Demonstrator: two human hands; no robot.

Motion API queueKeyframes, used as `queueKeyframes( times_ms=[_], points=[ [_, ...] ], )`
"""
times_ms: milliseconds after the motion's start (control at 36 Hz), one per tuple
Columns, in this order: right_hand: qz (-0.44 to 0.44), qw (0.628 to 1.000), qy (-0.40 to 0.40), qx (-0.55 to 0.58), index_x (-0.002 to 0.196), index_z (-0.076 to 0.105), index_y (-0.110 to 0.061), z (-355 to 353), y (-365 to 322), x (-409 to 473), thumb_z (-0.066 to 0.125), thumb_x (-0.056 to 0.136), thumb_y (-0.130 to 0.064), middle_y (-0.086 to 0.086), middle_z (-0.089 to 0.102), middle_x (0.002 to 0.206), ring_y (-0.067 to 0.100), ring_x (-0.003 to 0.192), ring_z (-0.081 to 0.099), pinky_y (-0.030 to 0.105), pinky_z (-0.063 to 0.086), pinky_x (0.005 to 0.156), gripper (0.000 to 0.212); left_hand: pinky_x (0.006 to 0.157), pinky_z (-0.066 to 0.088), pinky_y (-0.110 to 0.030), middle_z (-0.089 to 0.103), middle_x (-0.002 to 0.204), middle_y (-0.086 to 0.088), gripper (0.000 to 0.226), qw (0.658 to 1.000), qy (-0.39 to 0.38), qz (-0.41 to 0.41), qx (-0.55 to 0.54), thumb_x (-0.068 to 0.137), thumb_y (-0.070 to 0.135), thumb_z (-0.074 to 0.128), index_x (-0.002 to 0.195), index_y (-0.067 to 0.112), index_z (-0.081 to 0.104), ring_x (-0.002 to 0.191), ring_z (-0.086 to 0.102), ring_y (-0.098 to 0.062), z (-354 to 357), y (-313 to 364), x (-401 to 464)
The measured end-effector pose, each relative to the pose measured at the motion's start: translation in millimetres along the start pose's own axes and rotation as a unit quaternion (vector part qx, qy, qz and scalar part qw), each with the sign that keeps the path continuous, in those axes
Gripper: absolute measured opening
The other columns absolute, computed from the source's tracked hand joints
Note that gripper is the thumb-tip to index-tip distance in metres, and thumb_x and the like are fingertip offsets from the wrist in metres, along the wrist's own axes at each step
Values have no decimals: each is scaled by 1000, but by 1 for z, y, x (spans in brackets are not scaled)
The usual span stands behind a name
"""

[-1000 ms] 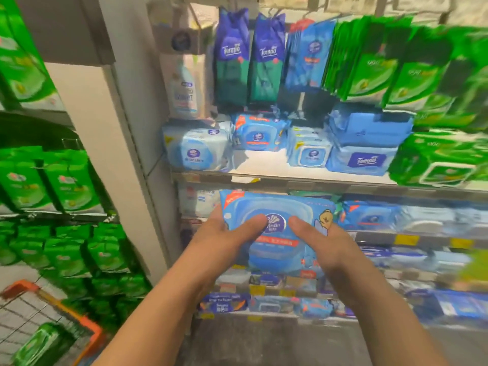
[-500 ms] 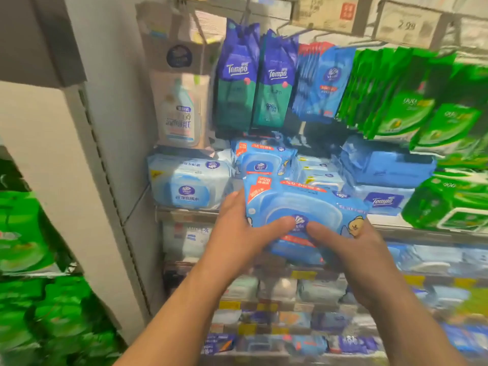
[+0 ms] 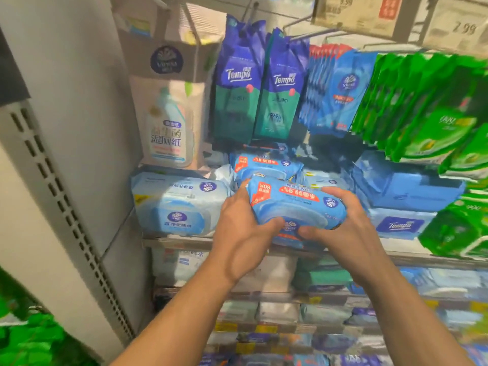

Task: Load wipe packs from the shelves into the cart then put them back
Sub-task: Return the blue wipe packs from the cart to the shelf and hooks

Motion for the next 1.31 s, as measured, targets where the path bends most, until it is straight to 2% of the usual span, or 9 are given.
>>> queueKeyframes(
  times_ms=[139, 278, 361, 528, 694, 972, 1111, 1194, 1306],
  points=[
    [-32, 997, -19, -72, 125, 54, -32, 11, 11, 33, 95, 59, -18, -18, 64, 108, -8, 88, 61, 7, 42, 71, 79, 95, 49, -23, 70, 120, 7, 55, 999, -4, -40, 31, 80, 21, 77, 128, 29, 52, 107, 66, -10, 5, -3, 20],
    [-143, 963, -36, -227, 131, 59, -13, 35, 19, 45, 93, 56, -33, 8, 52, 131, 27, 126, 47, 13, 26, 104, 85, 103, 51, -40, 67, 128, 8, 84, 997, 28, -63, 30, 68, 44, 67, 145, 30, 34, 117, 64, -12, 18, -16, 14],
    [-207, 922, -17, -328, 134, 57, -23, 40, 14, 40, 74, 57, -55, 4, 52, 137, 29, 129, 45, 37, 27, 107, 86, 106, 48, -34, 59, 139, 13, 96, 994, 70, -70, 50, 75, 38, 72, 153, 34, 18, 126, 57, -8, 24, -22, -3],
    [-224, 901, -20, -371, 142, 53, -27, 46, 15, 49, 65, 72, -51, -3, 54, 142, 26, 135, 45, 41, 18, 116, 75, 120, 30, -44, 32, 163, -4, 121, 984, 116, -70, 118, 82, 36, 78, 161, 16, -11, 148, 29, -22, 37, -21, 0],
    [-227, 906, -34, -355, 148, 44, -24, 60, 16, 65, 72, 84, -39, -1, 45, 150, 28, 144, 33, 44, 29, 119, 72, 123, 22, -45, 21, 166, -18, 108, 979, 134, -95, 123, 85, 39, 69, 160, 3, 0, 153, 20, -30, 48, -20, 8],
    [-232, 896, -67, -372, 159, 26, -21, 69, 17, 82, 71, 87, -40, 4, 26, 166, 29, 157, 6, 49, -3, 126, 87, 126, 16, -41, 11, 170, -9, 112, 979, 101, -111, 140, 85, 38, 77, 161, 4, 0, 157, 9, -22, 49, -28, 25],
    [-214, 918, -62, -328, 159, 25, -18, 59, 16, 72, 58, 95, -50, 3, 17, 168, 24, 157, -1, 42, -13, 124, 79, 119, 29, -29, 43, 149, 5, 85, 980, 120, -92, 128, 79, 46, 72, 150, 16, 35, 141, 39, -15, 43, -20, 12],
    [-204, 940, -51, -268, 153, 36, -10, 52, 17, 56, 63, 94, -42, 10, 27, 164, 28, 155, 13, 44, 2, 127, 72, 111, 42, -32, 55, 136, 11, 66, 982, 113, -72, 133, 79, 48, 65, 140, 31, 46, 129, 52, -9, 41, -13, -3],
    [-187, 962, -44, -191, 151, 38, -4, 42, 20, 31, 68, 91, -30, 14, 31, 160, 32, 149, 27, 37, 19, 121, 71, 107, 33, -10, 49, 135, 23, 53, 974, 111, -66, 184, 93, 32, 67, 138, 44, 43, 128, 42, 10, 39, -6, -37]
  ],
)
Point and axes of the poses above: each hand's wrist, its own x-axis towards the middle knuckle, its own z-axis out of the palm, y = z × x, the point moved 8 cm from there along x, towards the middle knuckle
